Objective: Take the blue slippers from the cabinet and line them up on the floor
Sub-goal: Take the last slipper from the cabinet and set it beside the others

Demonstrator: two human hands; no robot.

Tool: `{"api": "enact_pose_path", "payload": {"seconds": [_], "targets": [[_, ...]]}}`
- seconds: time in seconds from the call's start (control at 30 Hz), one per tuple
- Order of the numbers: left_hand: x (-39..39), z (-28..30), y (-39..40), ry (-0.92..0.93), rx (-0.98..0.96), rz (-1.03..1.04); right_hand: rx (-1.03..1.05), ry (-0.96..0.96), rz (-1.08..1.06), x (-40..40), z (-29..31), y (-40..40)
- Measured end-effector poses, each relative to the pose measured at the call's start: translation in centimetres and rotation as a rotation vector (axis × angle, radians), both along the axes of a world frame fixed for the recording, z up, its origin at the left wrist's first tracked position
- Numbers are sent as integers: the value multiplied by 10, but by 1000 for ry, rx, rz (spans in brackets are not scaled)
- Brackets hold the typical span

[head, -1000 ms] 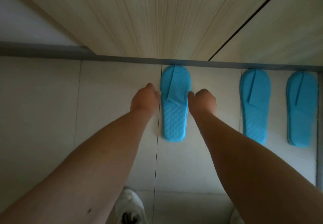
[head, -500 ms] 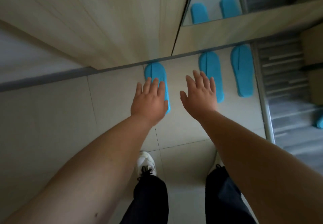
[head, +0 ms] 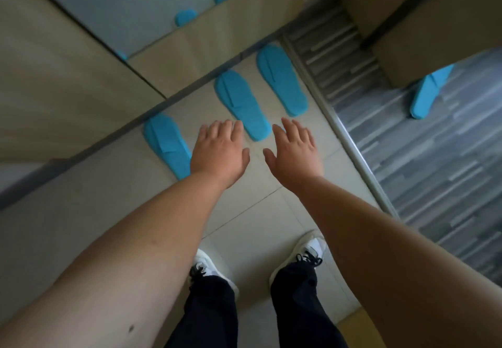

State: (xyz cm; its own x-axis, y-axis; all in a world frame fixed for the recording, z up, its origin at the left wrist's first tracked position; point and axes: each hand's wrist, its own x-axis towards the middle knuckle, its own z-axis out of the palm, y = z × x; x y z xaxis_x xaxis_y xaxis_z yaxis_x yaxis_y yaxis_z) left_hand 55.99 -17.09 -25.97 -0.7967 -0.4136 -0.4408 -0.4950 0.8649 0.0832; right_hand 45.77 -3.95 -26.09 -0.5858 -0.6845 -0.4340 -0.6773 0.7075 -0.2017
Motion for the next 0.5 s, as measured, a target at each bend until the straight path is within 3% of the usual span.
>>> {"api": "enact_pose_path", "payload": {"seconds": [0.5], "targets": [[-218, 23, 186, -13, 35, -345, 10, 3, -407, -165, 17, 225]]}}
